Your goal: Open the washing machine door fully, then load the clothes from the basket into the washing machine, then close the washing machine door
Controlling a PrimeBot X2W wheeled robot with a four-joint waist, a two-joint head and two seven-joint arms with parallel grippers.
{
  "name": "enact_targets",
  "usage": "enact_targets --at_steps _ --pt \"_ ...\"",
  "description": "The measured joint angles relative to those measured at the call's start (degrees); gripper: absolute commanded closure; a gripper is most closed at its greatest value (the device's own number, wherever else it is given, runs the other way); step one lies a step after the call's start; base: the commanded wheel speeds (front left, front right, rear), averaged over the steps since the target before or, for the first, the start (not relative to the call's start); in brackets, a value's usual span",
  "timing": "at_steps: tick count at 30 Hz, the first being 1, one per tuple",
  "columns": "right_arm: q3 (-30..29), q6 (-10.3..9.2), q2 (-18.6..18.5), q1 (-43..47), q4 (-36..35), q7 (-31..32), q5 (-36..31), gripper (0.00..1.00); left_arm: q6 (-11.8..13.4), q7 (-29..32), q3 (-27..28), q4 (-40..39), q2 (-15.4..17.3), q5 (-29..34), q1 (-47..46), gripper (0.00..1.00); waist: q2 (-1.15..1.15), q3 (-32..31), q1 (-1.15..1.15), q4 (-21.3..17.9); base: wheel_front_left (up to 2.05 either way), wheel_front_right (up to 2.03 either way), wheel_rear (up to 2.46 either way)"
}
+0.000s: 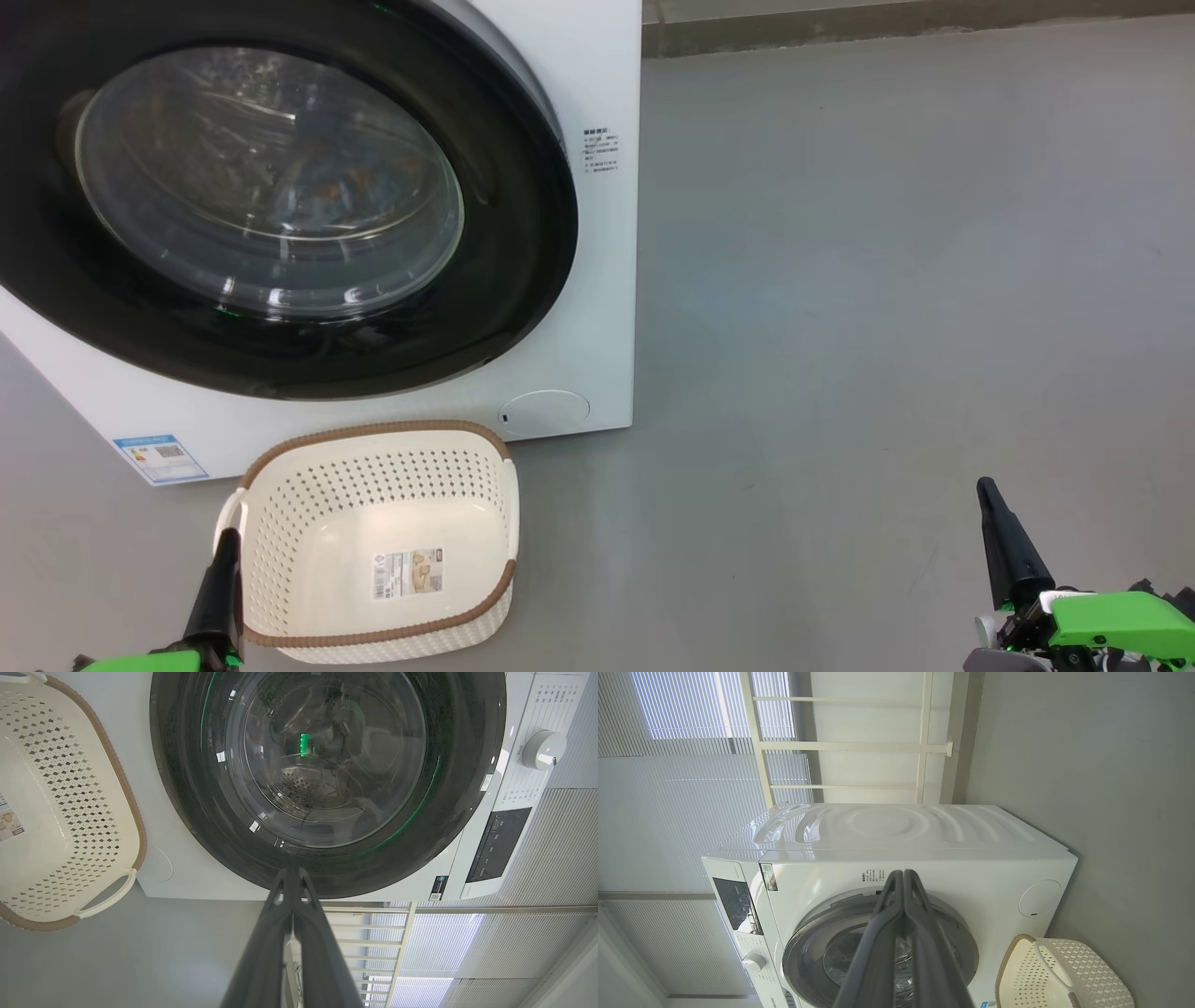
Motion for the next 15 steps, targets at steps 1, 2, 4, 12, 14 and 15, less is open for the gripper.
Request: enact_targets --at_steps 1,2,4,12,14,15 --pt "0.0 0.0 0.0 0.0 0.0 0.0 -0.1 1.0 0.0 0.0 0.0 0.0 0.0 0.0 0.0 1.0 0.0 0.0 0.0 0.0 0.0 0.0 0.0" --pt "0.0 0.0 0.0 0.0 0.0 0.0 -0.1 1.0 0.0 0.0 0.0 0.0 0.0 0.0 0.0 1.0 0.0 0.0 0.0 0.0 0.0 0.0 0.0" --pt "0.0 0.0 0.0 0.0 0.0 0.0 -0.1 1.0 0.0 0.0 0.1 0.0 0.0 0.1 0.0 1.0 0.0 0.0 0.0 0.0 0.0 0.0 0.0" --pt "-0.2 0.0 0.0 0.0 0.0 0.0 -0.1 1.0 0.0 0.0 0.1 0.0 0.0 0.4 0.0 1.0 0.0 0.0 0.0 0.0 0.0 0.0 0.0" --pt "-0.3 0.0 0.1 0.0 0.0 0.4 -0.1 1.0 0.0 0.0 0.1 0.0 -0.1 0.4 0.0 1.0 0.0 0.0 0.0 0.0 0.0 0.0 0.0" --pt "-0.3 0.0 0.1 0.0 0.0 0.4 -0.1 1.0 0.0 0.0 0.1 0.0 -0.1 0.4 0.0 1.0 0.0 0.0 0.0 0.0 0.0 0.0 0.0"
